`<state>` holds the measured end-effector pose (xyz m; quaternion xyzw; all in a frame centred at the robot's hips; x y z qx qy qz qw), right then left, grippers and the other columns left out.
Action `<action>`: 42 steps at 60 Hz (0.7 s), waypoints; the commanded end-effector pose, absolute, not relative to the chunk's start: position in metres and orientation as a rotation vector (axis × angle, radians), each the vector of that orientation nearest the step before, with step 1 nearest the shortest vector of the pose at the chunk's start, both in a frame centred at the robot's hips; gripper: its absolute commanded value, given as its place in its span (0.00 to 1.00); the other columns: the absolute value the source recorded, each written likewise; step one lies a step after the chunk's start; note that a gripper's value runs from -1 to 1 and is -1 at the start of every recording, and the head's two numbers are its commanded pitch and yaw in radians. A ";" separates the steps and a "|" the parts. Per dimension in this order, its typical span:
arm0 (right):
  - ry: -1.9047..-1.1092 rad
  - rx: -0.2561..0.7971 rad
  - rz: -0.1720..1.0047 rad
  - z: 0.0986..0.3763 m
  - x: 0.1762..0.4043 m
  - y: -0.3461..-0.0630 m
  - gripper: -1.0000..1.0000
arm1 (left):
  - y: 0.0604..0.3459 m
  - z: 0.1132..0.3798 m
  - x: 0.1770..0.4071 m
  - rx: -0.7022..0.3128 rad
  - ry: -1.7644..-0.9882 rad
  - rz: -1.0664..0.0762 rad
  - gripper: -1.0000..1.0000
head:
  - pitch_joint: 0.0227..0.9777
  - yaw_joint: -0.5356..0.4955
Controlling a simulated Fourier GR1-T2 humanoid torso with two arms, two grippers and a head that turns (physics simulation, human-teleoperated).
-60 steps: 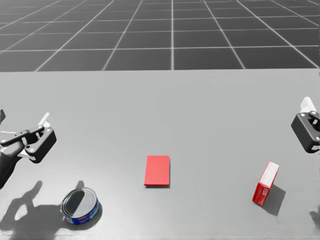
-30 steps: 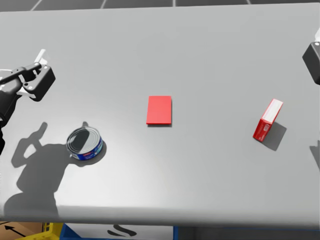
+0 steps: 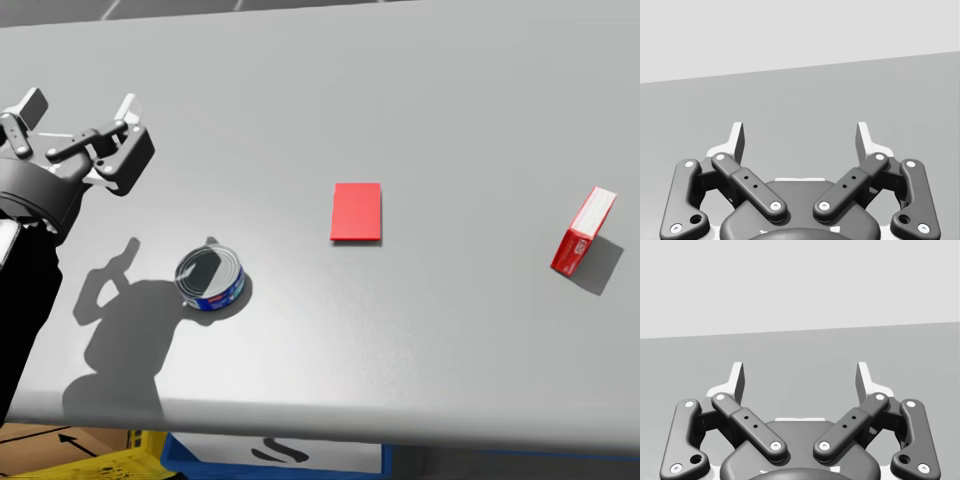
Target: Look at the card. If it is red, pick the object on the left. If it is green, pick the object on the right.
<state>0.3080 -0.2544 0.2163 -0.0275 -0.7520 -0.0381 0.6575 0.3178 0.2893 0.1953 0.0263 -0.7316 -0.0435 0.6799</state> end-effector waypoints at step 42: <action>-1.694 -0.058 -0.077 0.213 0.308 -0.250 0.00 | 0.286 0.197 0.317 0.034 -1.644 -0.087 0.00 | 0.97 0.87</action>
